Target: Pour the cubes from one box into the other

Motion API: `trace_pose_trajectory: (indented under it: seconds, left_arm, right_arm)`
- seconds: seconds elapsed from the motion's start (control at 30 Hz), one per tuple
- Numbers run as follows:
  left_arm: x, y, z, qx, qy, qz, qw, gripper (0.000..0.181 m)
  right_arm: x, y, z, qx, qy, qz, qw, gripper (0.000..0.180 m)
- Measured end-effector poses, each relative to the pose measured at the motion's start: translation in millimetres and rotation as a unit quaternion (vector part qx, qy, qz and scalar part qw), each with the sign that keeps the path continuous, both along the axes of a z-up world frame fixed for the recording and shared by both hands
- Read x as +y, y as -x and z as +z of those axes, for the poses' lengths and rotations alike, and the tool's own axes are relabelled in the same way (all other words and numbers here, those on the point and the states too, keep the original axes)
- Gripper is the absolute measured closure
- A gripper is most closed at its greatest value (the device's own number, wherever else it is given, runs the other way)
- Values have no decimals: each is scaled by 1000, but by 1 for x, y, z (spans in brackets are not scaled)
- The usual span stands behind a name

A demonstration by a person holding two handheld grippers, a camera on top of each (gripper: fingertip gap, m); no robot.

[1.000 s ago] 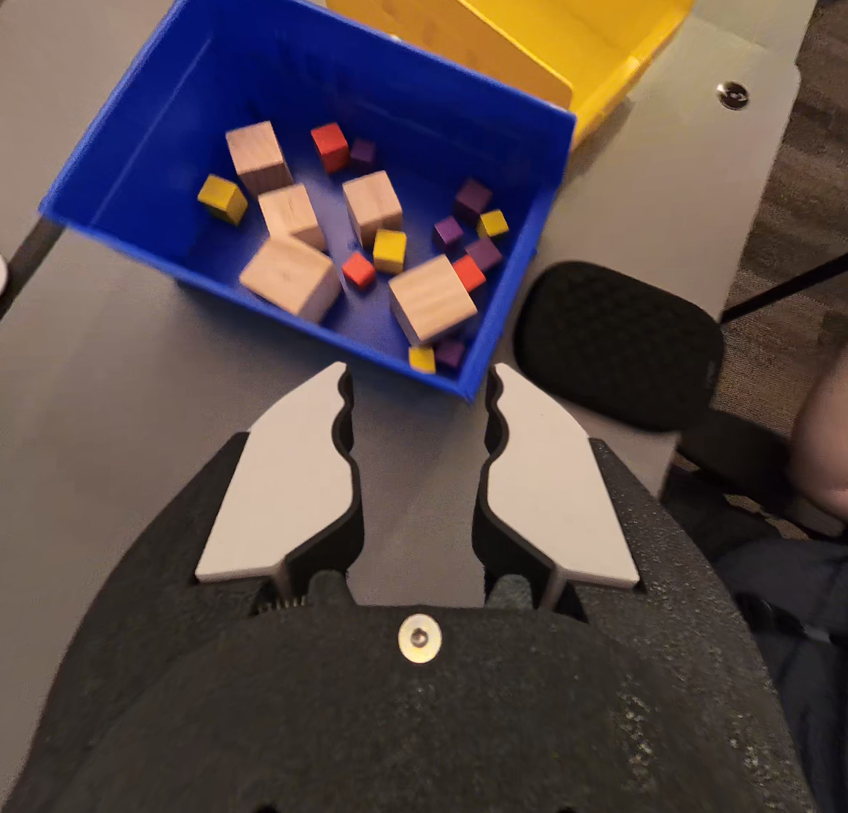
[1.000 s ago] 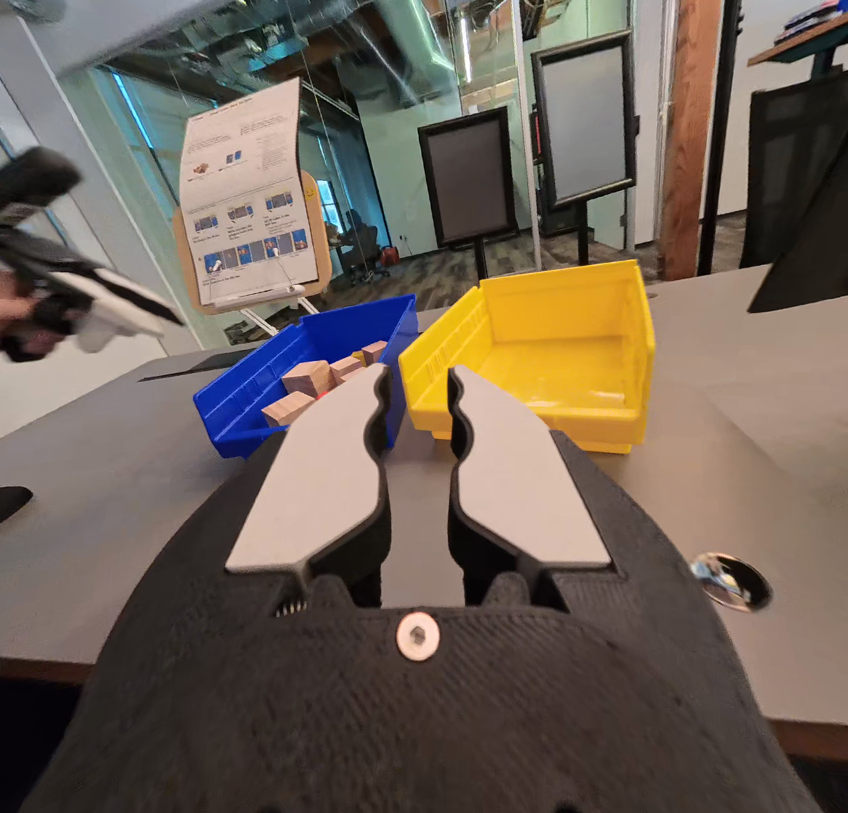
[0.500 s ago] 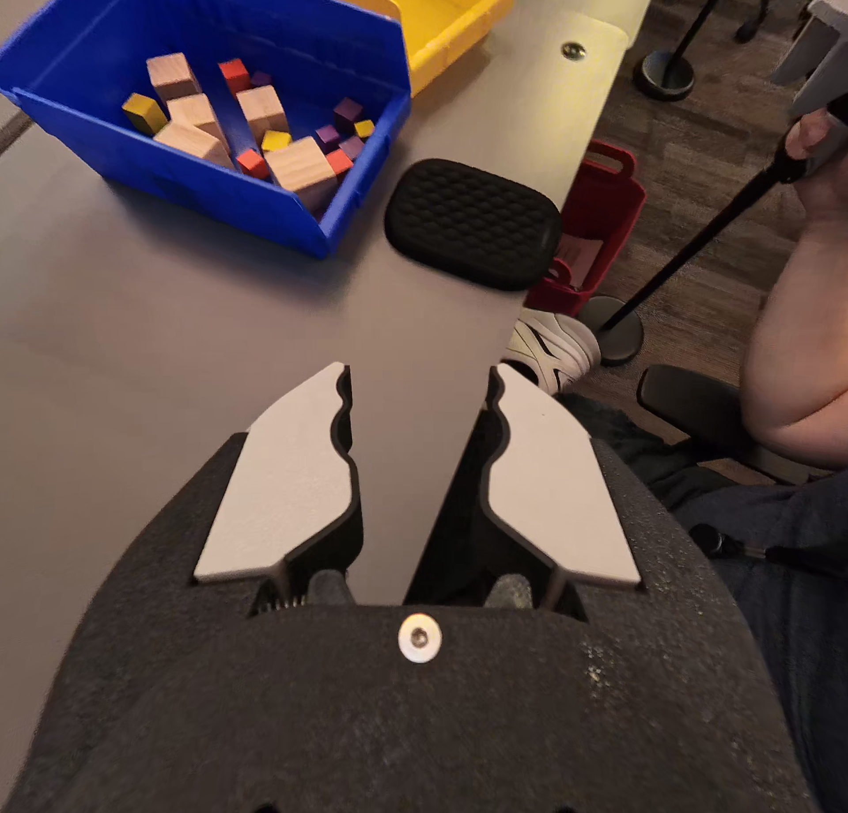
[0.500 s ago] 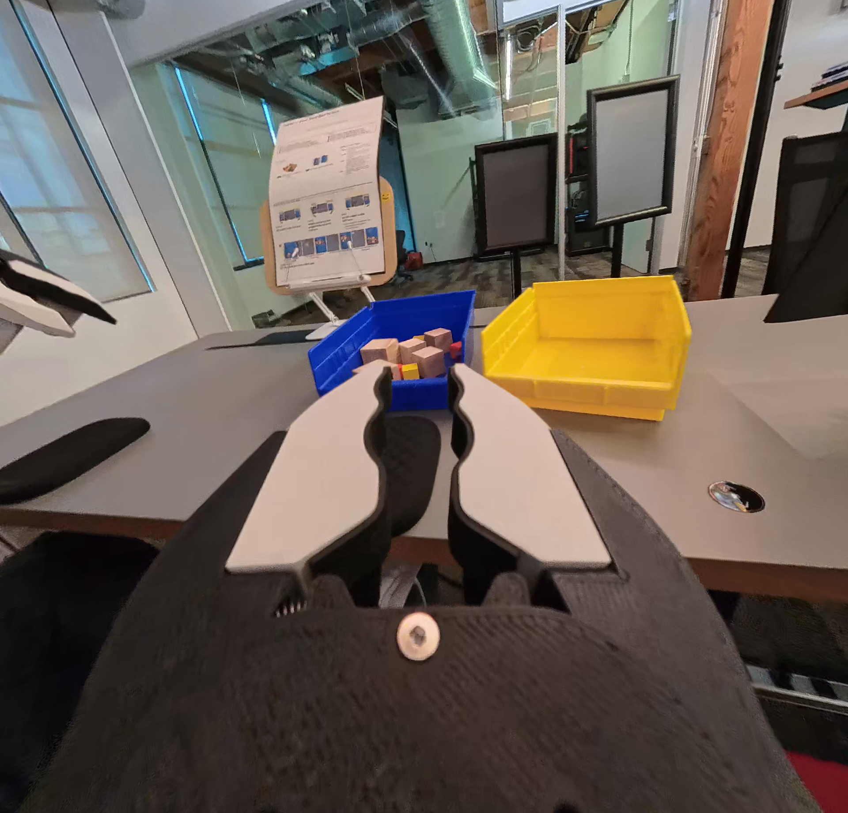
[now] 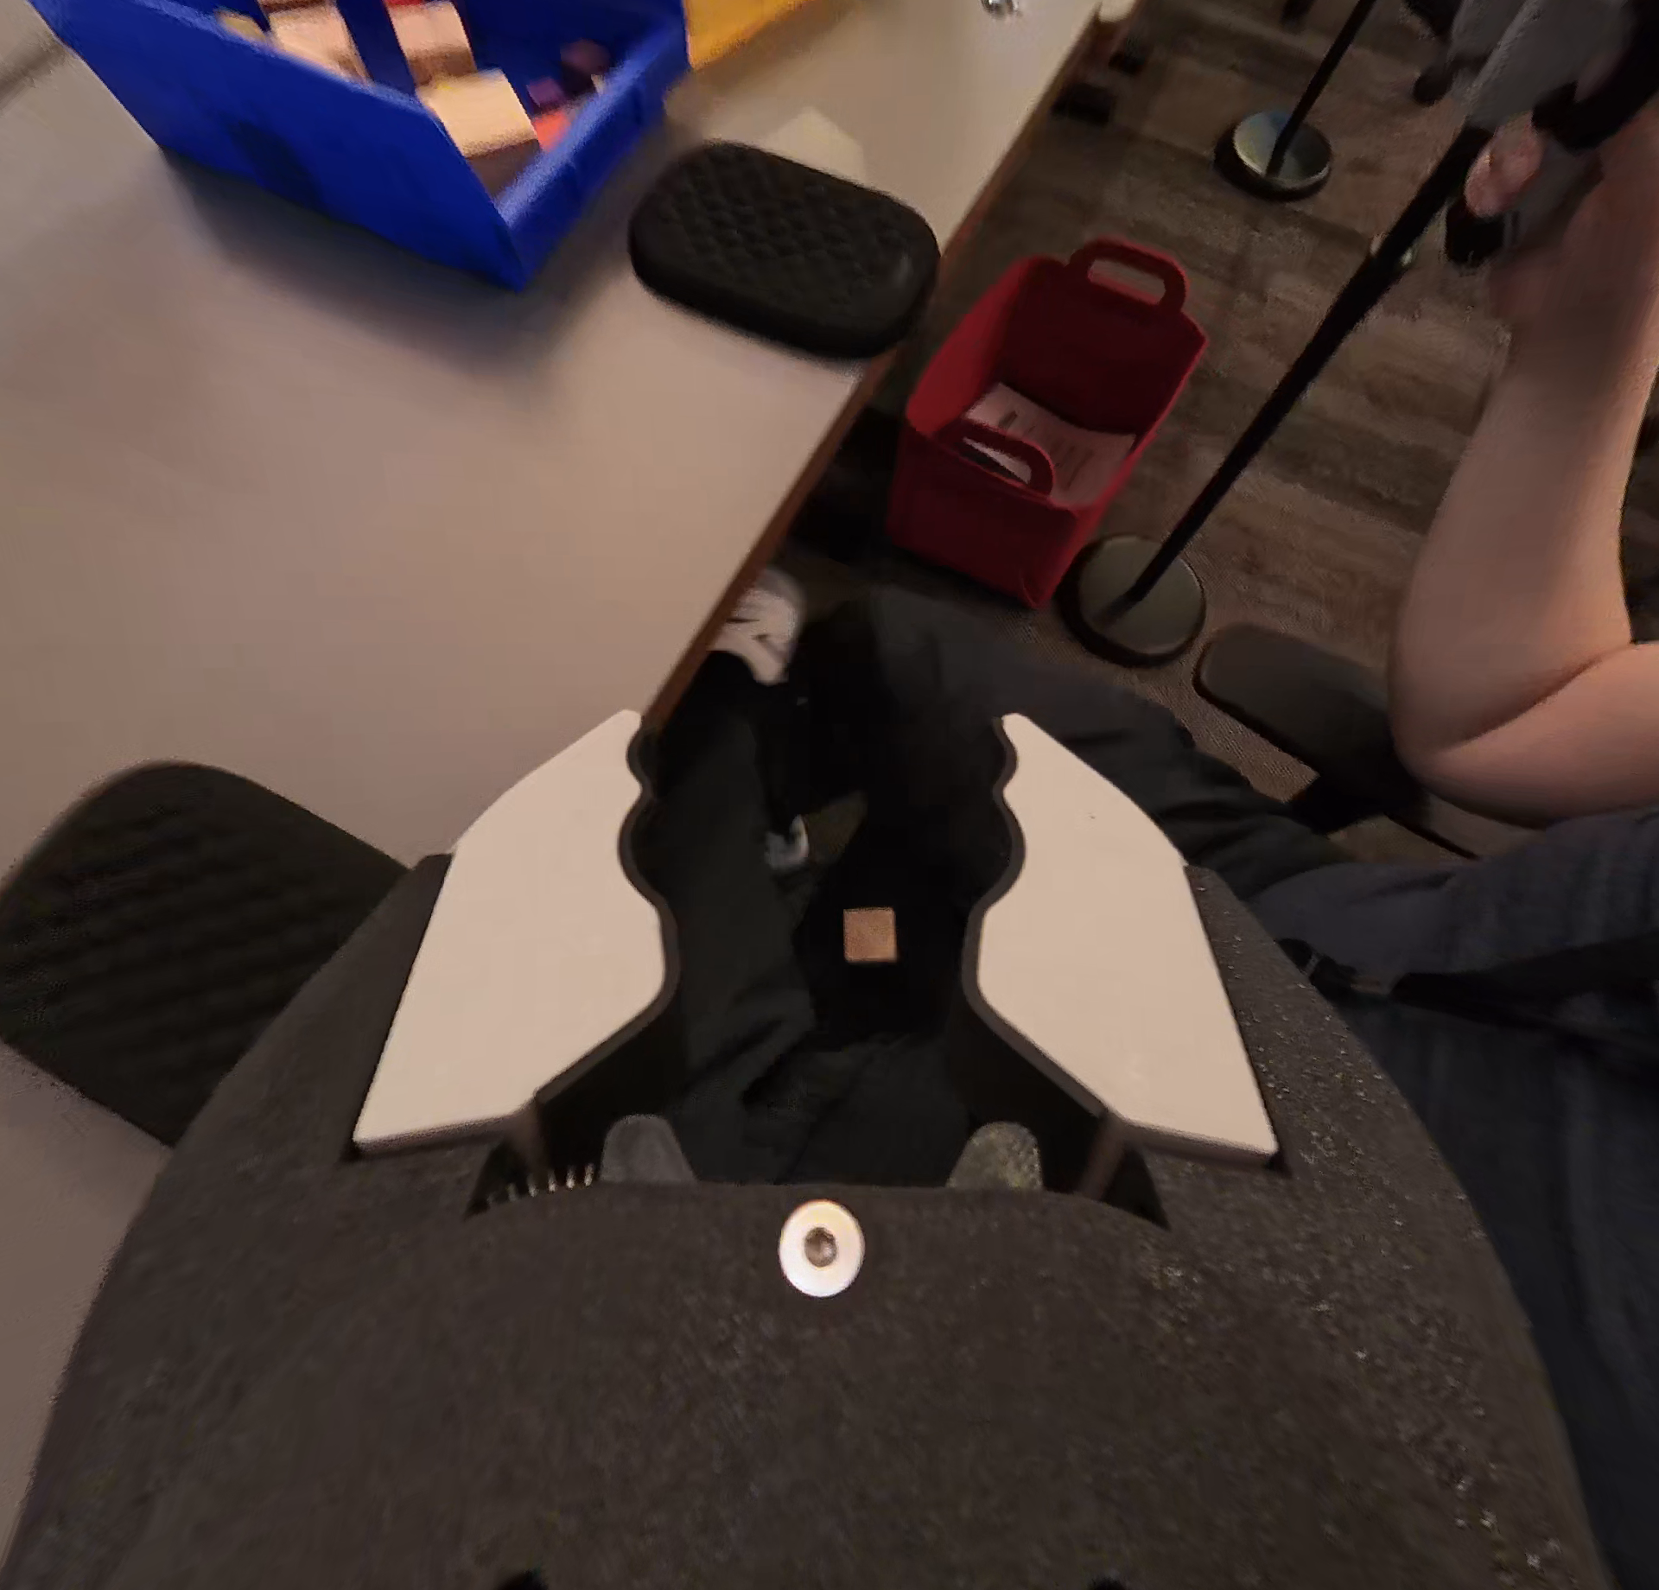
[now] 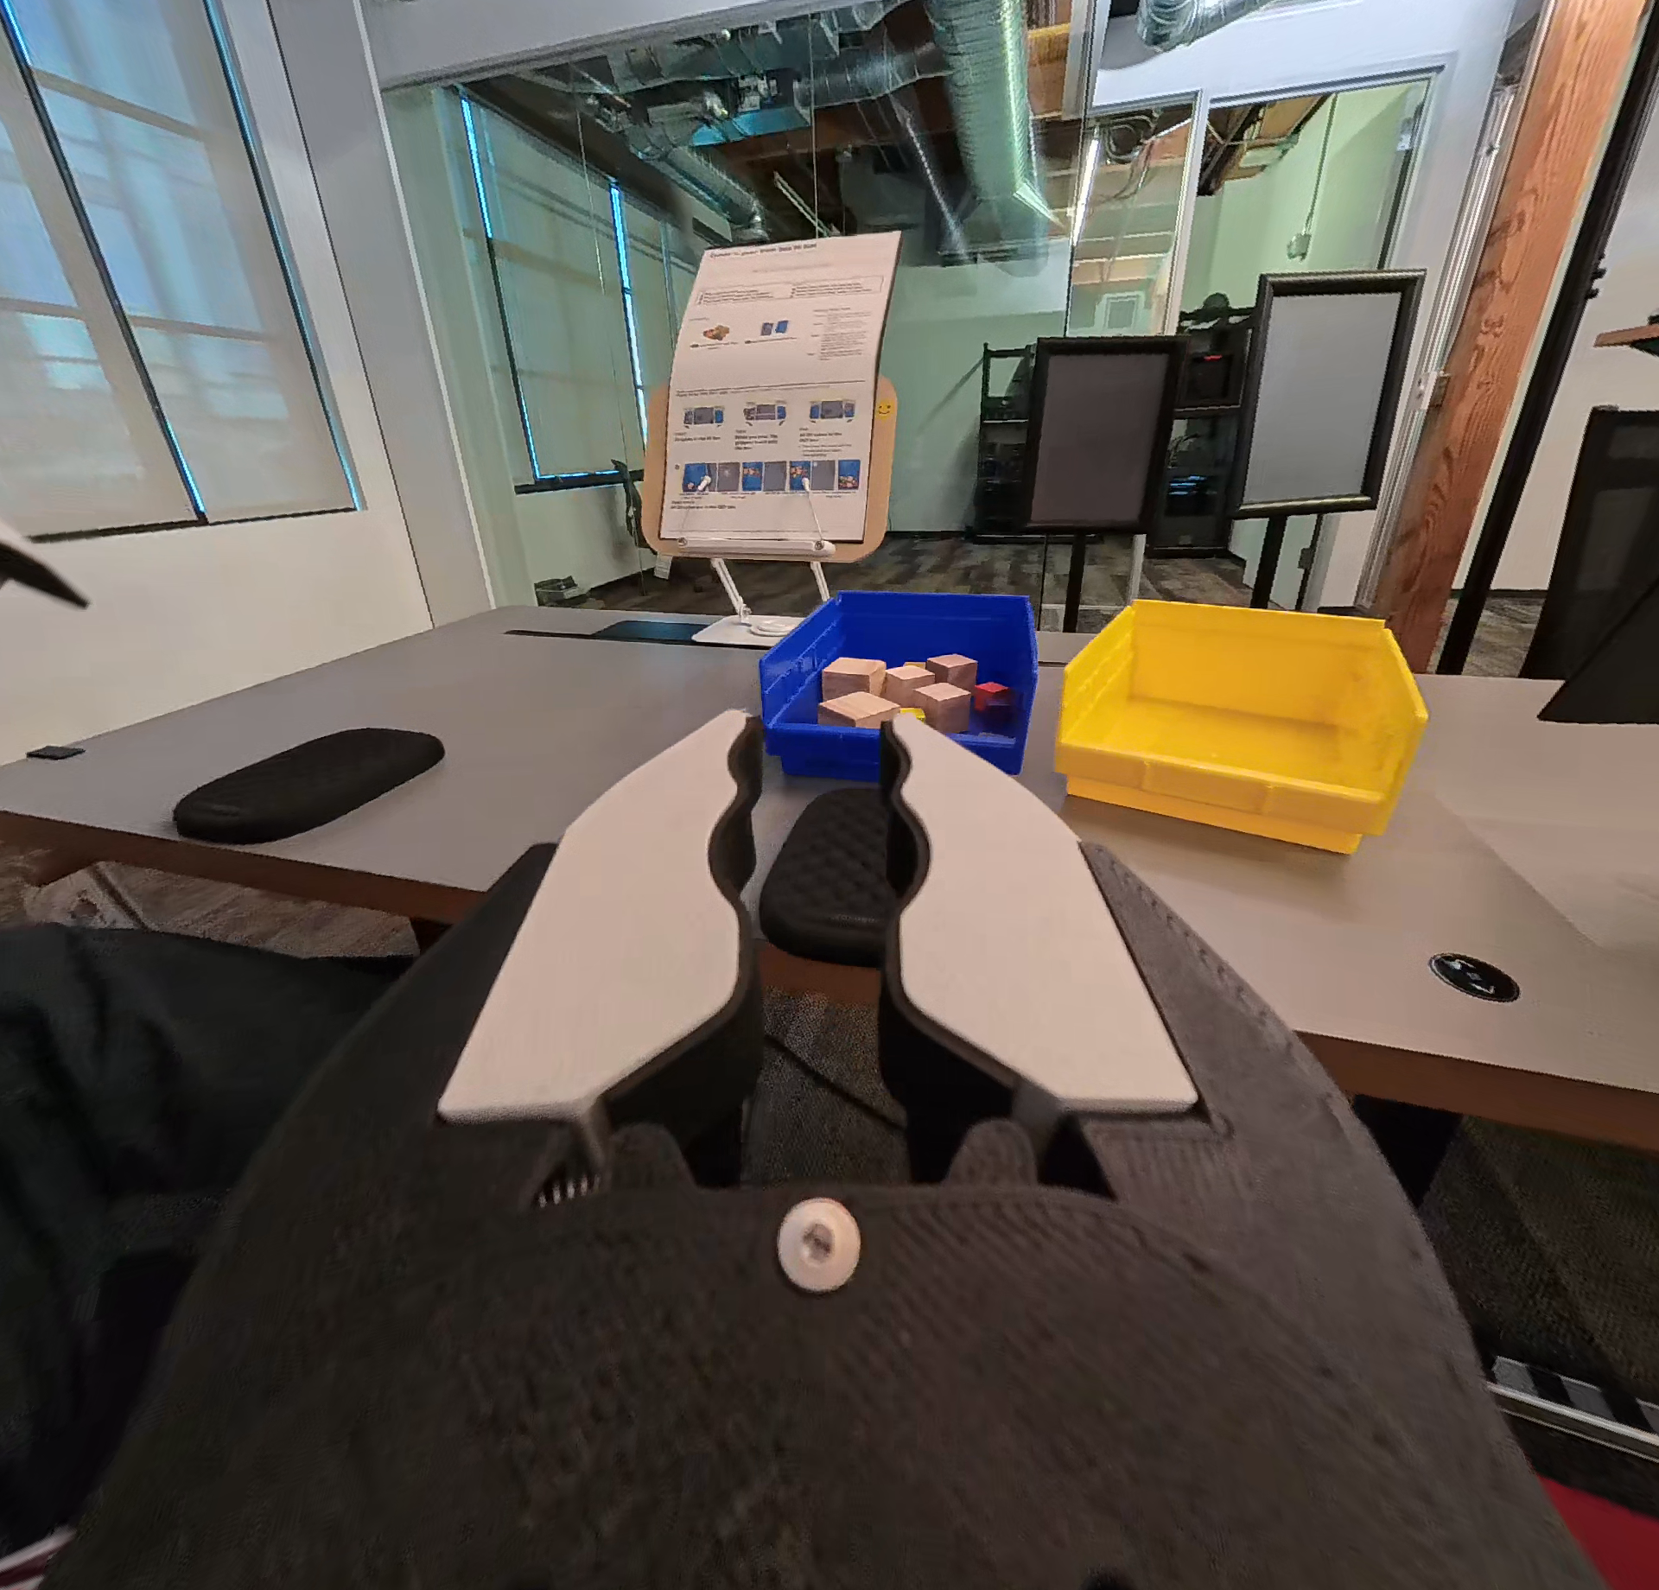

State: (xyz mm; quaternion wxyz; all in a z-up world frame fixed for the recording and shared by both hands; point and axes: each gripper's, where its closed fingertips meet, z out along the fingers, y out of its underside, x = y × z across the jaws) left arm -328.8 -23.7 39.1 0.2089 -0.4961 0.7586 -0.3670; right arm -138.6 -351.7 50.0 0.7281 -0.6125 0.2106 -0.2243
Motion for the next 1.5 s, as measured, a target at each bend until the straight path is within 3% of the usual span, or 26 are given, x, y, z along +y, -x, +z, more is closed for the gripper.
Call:
trace_pose_trajectory:
  seconds: [0.13, 0.4, 0.57, 0.93, 1.23, 1.5]
  left_arm:
    - [-27, 38, -76, 77, 12, -8, 997, 108]
    - [-34, 61, -289, 244, -60, 6, 968, 113]
    - [-34, 53, -367, 296, -88, 0, 951, 107]
    - [-34, 45, -429, 317, -180, -14, 931, 108]
    - [-29, 57, -451, 353, -177, -14, 918, 109]
    - [-33, 60, -457, 382, -142, -14, 913, 133]
  right_arm:
    - [-6, 7, 8, -7, -7, -4, 1000, 155]
    - [-9, 4, 11, -19, -17, -14, 1000, 155]
    - [-9, -3, 4, -7, -13, -17, 1000, 155]
    - [-8, -17, -14, 23, 1, -13, 1000, 155]
    - [-3, -20, -20, 31, 10, -9, 999, 155]
    - [-4, -22, -22, 35, 11, -9, 999, 155]
